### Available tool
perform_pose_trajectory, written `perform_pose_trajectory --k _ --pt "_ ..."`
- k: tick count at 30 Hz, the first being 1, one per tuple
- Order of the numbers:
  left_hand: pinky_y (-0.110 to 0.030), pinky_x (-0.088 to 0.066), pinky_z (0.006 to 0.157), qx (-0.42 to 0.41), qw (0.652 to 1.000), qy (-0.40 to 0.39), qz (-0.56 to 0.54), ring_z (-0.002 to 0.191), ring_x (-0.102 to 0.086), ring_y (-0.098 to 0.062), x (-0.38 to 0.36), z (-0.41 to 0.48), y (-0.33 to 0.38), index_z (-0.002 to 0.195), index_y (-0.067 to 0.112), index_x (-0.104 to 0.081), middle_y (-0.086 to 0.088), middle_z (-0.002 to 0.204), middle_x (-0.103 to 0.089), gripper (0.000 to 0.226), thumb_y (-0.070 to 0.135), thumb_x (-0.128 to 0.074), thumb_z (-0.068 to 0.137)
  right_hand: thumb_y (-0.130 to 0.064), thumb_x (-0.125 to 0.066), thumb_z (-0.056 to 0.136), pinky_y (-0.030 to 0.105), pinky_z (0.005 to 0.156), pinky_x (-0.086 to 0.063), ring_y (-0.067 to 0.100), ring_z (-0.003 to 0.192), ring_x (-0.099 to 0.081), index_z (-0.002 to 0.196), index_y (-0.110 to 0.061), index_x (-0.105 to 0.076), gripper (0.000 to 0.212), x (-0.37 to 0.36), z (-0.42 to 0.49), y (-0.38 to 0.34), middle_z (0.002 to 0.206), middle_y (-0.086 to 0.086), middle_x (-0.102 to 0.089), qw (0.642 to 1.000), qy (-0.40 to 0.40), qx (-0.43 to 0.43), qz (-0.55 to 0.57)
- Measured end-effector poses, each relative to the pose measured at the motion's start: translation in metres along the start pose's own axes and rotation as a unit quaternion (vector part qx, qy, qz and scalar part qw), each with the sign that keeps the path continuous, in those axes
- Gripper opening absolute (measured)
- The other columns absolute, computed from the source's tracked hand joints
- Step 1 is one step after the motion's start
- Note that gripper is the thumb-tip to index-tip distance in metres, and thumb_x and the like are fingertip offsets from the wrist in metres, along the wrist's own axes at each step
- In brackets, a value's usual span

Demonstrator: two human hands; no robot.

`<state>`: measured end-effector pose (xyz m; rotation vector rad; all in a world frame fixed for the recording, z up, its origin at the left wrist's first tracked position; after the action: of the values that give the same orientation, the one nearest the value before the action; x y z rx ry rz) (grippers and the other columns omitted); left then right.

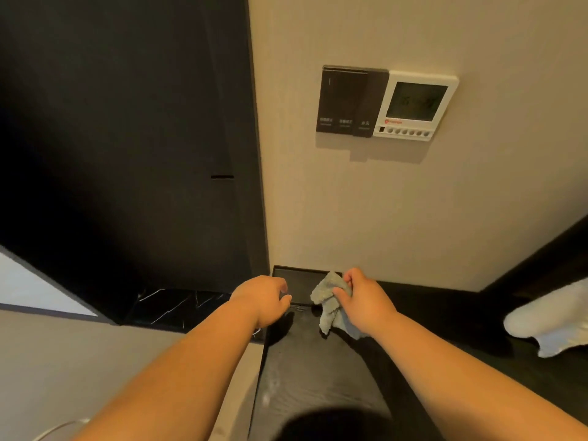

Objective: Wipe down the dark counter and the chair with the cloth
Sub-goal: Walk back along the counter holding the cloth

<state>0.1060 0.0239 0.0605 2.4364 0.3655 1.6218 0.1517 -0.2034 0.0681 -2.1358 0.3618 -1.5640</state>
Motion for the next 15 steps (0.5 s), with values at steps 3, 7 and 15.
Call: perform_pose_trajectory --k 3,7,15 --pt "-0.043 -0.058 0.091 -0.014 1.000 -0.010 0.004 0.103 -0.064 -0.019 -0.004 0.017 0.001 0.129 0.031 -0.062 0.003 0.117 -0.069 0.034 0.050 -0.049 0.104 -0.045 -0.058 0.101 0.032 0.070 -0.049 0.010 0.079 -0.059 0.106 -0.029 -0.046 0.021 -0.011 0.019 -0.002 0.088 -0.005 -0.061 0.999 -0.030 0.012 -0.014" --pt "-0.042 -0.056 0.091 -0.017 0.999 -0.026 0.004 0.106 -0.064 -0.021 -0.008 0.038 -0.004 0.131 0.029 -0.063 0.001 0.120 -0.069 0.037 0.050 -0.049 0.103 -0.045 -0.061 0.099 0.033 0.076 -0.053 0.011 0.082 -0.060 0.106 -0.030 -0.053 0.018 -0.024 0.051 -0.004 0.090 -0.005 -0.063 0.997 -0.076 0.022 -0.024" --pt "-0.039 -0.055 0.090 -0.021 0.999 -0.037 0.007 0.107 -0.063 -0.020 -0.011 0.072 -0.008 0.132 0.028 -0.062 -0.001 0.121 -0.069 0.037 0.049 -0.050 0.105 -0.041 -0.060 0.100 0.038 0.100 -0.052 0.020 0.119 -0.061 0.138 -0.030 -0.052 0.040 -0.041 0.099 0.004 0.133 -0.006 -0.063 0.997 -0.067 0.001 -0.039"
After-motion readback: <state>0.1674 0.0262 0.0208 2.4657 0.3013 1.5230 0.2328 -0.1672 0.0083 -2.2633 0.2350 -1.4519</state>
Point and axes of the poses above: each hand's wrist, its own z-axis towards the middle knuckle, its own x-axis out of the back of the hand, y = z × x, the point moved 7 cm from there along z, towards the middle knuckle
